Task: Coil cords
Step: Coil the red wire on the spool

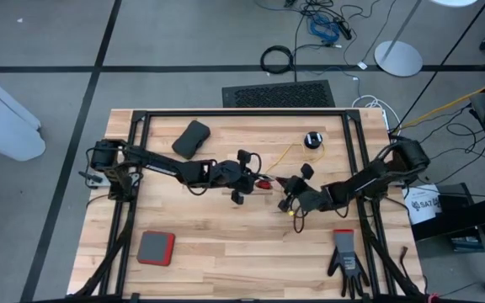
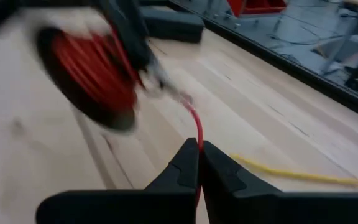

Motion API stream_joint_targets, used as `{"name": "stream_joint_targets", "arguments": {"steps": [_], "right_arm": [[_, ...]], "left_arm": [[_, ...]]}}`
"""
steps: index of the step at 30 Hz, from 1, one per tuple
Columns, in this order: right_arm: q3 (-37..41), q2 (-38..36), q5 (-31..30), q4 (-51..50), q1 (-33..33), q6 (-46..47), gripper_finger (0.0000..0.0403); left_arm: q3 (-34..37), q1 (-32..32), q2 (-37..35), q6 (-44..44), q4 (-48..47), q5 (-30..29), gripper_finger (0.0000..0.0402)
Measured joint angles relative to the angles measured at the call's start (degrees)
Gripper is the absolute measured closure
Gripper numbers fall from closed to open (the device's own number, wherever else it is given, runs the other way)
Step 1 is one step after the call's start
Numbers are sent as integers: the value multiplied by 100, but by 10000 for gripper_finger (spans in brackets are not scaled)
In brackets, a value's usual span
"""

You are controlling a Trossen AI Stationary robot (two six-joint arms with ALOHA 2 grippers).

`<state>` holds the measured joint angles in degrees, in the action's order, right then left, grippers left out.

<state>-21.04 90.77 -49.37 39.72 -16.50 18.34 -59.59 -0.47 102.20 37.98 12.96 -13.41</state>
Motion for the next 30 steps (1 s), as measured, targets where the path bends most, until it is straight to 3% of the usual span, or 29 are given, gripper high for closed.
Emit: {"name": "stream_joint_targets", "arguments": {"steps": [8, 16, 23, 30], "right_arm": [[0, -905, 687, -435, 91, 65, 403], [-172, -1126, 1170, -502, 159, 214, 403], [-603, -1126, 1172, -593, 205, -113, 403], [-777, -1126, 965, -489, 307, -272, 403]], "left_arm": [[0, 59, 4, 429, -6, -677, 398], [-3, 76, 152, 874, 523, -1182, 398], [-7, 72, 358, 899, 1037, -1403, 398], [-5, 109, 358, 834, 2180, -1599, 398]]}}
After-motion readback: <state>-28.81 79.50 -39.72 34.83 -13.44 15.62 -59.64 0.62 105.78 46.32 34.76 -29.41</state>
